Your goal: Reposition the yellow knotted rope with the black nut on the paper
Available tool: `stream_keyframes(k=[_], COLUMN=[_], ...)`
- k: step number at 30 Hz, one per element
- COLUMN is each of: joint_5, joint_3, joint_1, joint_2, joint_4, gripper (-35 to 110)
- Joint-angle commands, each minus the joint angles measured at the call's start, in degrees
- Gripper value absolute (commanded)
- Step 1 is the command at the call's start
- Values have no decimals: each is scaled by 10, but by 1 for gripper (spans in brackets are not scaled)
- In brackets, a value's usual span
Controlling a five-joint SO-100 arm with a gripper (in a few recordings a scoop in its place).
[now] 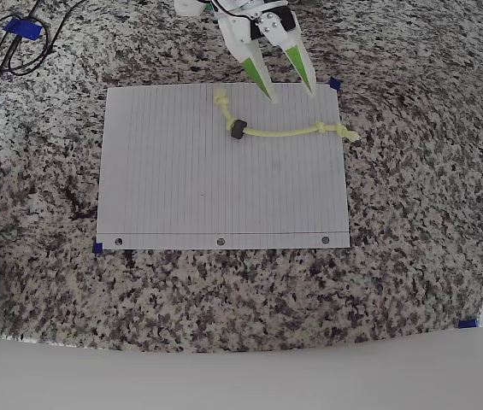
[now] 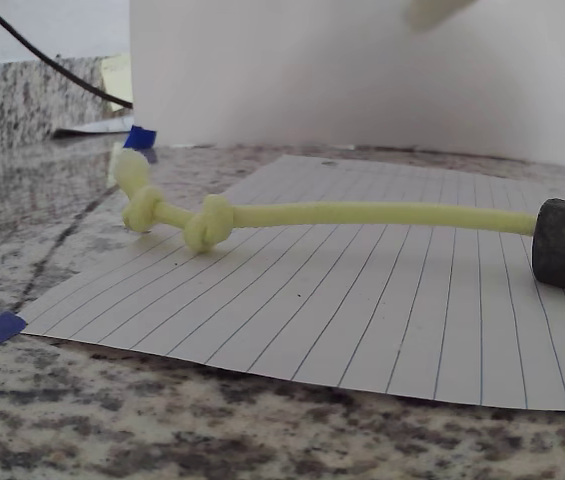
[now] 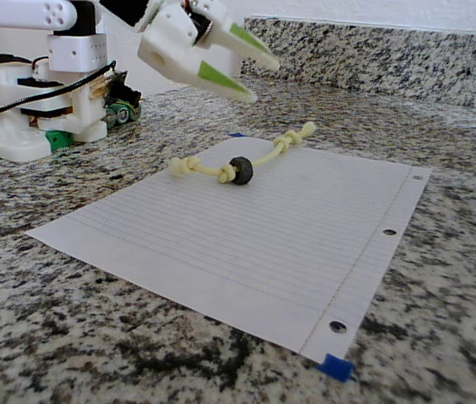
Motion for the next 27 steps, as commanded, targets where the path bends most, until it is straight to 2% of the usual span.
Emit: stream_keyframes(k=[1,6,21,23,27], joint_5=[-24,-136,-644,-678,-684], joint_3=[-5,-6,-99,-120,-133], joint_1=[24,76,142,148,165], joint_2=[11,11,-51,-86,-150], joint_4=[-4,25,129,139,136], gripper=[59,56,51,51,51])
